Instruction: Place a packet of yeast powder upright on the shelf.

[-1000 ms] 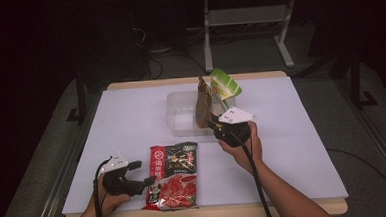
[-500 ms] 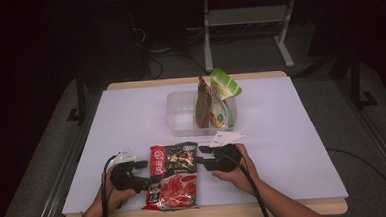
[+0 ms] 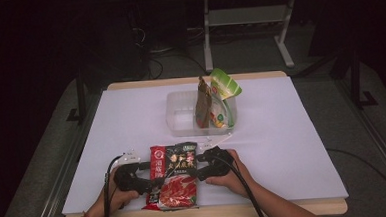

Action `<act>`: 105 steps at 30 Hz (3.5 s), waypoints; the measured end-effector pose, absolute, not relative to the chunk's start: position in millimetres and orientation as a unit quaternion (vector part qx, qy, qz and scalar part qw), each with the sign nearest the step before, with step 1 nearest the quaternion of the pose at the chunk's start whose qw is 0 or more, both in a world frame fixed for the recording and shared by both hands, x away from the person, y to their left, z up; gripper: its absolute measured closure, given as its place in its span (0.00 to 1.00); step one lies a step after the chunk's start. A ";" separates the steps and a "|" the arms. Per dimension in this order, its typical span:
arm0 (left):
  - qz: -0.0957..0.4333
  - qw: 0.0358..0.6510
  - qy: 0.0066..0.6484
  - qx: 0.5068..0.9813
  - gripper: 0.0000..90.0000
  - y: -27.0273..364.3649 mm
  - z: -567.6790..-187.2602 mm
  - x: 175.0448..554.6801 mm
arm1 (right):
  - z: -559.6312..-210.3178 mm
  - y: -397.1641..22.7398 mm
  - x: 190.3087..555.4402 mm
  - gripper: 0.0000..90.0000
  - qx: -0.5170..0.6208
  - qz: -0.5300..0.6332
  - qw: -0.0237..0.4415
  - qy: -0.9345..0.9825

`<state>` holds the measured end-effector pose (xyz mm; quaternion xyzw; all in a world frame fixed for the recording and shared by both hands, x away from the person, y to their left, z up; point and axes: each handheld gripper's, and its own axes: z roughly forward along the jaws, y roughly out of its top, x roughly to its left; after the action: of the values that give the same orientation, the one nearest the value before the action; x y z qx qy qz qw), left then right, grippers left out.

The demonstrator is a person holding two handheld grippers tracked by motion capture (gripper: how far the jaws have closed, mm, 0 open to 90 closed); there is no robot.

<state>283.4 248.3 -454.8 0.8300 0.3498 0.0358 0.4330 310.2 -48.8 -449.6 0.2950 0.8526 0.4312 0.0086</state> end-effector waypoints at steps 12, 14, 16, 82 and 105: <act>0.036 0.431 0.339 0.835 0.16 243.7 -454.9 282.5 | -455.7 -36.1 317.1 0.32 0.296 0.427 -0.019 0.854; 0.035 0.431 0.340 0.835 0.16 244.2 -454.9 282.8 | -455.5 -36.7 317.9 0.41 0.298 0.430 -0.020 0.852; 0.033 0.432 0.340 0.835 0.16 244.9 -454.8 283.4 | -455.7 -40.5 319.6 0.52 0.300 0.439 -0.019 0.847; 0.062 0.552 0.285 0.781 0.84 222.3 -381.2 264.7 | -370.8 -80.0 277.8 0.68 0.203 0.547 0.151 0.798; 0.114 0.582 0.262 0.761 0.90 217.7 -359.0 266.9 | -411.4 -206.6 255.4 0.36 0.269 0.439 0.214 0.830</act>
<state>266.9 217.7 -359.0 0.7612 0.2617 0.1138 0.5824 255.4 -206.6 -411.4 0.2686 0.8301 0.4394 0.2138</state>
